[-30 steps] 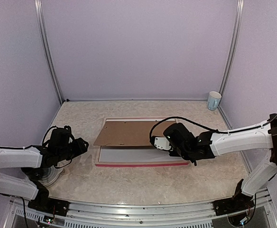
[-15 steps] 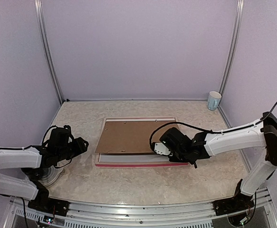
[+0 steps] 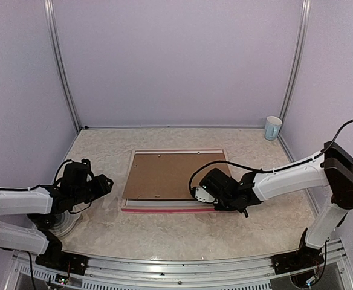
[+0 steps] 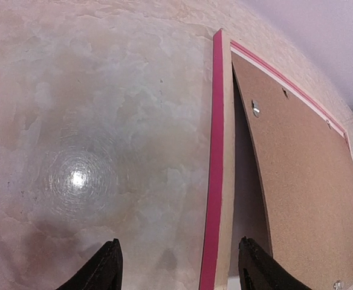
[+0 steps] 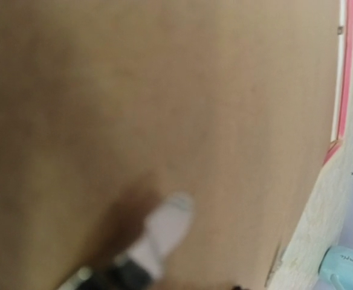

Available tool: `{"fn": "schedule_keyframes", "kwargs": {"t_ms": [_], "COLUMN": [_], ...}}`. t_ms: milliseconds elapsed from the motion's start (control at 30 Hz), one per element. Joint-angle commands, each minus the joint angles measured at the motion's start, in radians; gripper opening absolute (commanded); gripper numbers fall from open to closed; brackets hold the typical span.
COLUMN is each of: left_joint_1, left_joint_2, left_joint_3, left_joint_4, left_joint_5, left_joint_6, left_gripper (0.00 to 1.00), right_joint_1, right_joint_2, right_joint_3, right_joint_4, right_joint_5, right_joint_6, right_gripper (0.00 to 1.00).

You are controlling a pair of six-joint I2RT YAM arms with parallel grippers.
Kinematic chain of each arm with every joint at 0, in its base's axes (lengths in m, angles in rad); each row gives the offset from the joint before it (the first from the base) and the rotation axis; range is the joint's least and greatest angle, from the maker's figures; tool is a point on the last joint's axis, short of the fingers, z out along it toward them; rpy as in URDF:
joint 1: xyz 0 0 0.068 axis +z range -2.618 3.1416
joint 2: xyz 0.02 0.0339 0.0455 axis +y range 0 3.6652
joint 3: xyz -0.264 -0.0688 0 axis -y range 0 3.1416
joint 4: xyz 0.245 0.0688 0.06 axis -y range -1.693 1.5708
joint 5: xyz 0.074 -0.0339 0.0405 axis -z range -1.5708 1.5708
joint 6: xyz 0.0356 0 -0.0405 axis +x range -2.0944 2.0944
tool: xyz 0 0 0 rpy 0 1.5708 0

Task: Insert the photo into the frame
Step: Place the backboard on the frame body.

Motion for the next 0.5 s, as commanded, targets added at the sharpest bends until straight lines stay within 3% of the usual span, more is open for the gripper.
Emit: {"fn": "schedule_keyframes", "kwargs": {"t_ms": [0, 467], "left_joint_1": [0.005, 0.001], "left_joint_2": [-0.022, -0.031], "left_joint_3": [-0.009, -0.028], "left_joint_4": [-0.007, 0.0], "left_joint_5": [0.009, 0.013], "left_joint_6": [-0.003, -0.012], "left_gripper": [0.65, 0.65], "right_joint_1": [0.0, -0.031], "right_joint_2": [0.019, 0.086], "right_joint_3": [0.028, 0.062], "right_joint_4": [0.021, -0.015], "right_joint_5": [-0.006, -0.025], "right_joint_6": [0.039, 0.065], "right_gripper": [0.37, 0.36]}}
